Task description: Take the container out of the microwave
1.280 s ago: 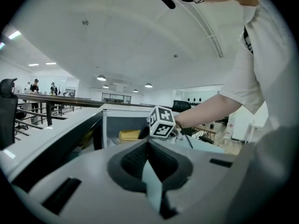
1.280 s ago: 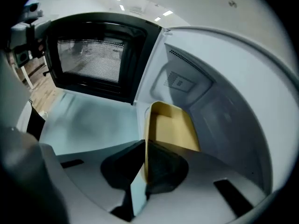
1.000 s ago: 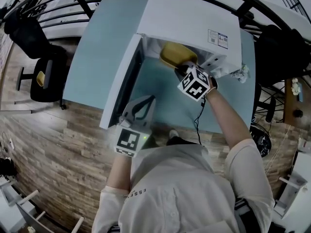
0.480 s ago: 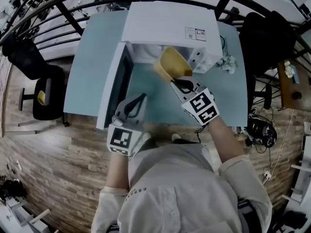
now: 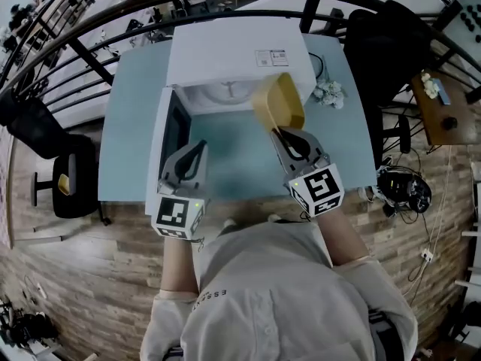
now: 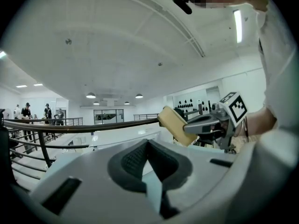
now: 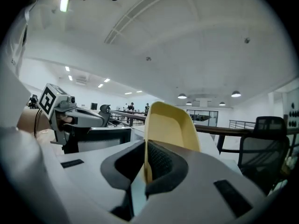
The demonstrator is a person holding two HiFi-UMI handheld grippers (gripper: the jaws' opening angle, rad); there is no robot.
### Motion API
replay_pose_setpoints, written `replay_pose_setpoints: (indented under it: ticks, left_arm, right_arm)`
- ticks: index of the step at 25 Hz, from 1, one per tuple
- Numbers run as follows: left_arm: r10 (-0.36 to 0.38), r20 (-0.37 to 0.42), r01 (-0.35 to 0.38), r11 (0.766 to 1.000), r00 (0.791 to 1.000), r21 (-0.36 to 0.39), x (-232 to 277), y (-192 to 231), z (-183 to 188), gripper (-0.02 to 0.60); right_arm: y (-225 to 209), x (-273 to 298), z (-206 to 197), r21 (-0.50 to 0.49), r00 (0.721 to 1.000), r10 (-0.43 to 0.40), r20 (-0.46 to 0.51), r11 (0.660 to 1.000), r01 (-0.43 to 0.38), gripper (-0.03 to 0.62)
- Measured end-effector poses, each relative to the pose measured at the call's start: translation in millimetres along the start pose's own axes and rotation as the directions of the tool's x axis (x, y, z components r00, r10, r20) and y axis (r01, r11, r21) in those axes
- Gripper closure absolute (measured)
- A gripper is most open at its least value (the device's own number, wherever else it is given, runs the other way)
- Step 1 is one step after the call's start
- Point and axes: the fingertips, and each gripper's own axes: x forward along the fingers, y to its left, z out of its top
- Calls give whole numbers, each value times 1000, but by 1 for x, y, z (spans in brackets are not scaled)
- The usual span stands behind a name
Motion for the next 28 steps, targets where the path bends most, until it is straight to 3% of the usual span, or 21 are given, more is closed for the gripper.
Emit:
replay_pose_setpoints:
  ticks: [6,28]
  left_arm:
    - [15,35,-14,1000,999,-14,5,10,18,588]
    - [12,12,-12,1000,1000,6,12,8,12,588]
  right_arm:
    - [-16,-17,16,14,991,-93,100,996,92,566]
    - [-12,-8,22,17,989,-46,140,999,44,569]
